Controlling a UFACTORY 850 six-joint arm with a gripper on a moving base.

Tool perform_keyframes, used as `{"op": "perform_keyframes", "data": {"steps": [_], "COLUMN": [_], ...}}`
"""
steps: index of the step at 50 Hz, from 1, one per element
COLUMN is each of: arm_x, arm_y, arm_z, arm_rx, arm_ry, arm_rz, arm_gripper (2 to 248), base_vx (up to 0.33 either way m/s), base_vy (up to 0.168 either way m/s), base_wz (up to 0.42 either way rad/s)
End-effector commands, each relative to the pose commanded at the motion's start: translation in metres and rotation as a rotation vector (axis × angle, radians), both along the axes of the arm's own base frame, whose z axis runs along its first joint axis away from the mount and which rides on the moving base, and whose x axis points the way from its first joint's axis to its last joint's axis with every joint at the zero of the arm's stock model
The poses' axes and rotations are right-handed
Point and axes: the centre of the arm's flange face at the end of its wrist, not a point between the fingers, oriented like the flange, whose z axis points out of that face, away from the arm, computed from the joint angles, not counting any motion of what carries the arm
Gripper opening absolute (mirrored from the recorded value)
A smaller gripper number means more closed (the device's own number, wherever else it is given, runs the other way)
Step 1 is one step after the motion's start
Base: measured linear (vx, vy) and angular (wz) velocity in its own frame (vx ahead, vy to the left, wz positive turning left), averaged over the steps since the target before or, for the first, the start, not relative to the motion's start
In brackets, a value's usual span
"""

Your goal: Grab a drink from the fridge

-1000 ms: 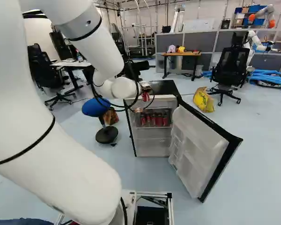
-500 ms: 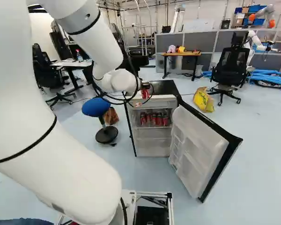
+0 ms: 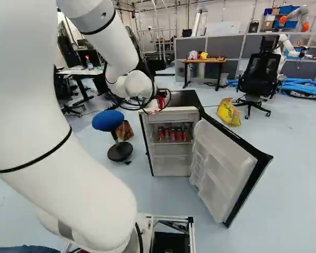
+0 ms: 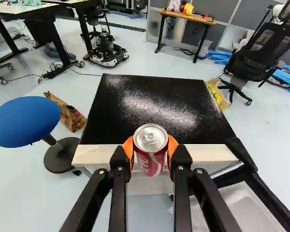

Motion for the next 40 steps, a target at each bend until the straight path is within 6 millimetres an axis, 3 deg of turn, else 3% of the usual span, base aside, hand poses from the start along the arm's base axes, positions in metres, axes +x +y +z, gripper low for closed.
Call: {"op": "perform_keyframes", "data": {"steps": [40], "arm_x": [0.075], "arm_y": [0.016], "arm_z": [-0.004], "arm_rx": [0.076], "arm_ry": [0.009], "arm_rz": [-0.034], "arm_gripper": [92], "base_vx": [0.0], "base_vy": [0.0], "base_wz": [0.0]}}
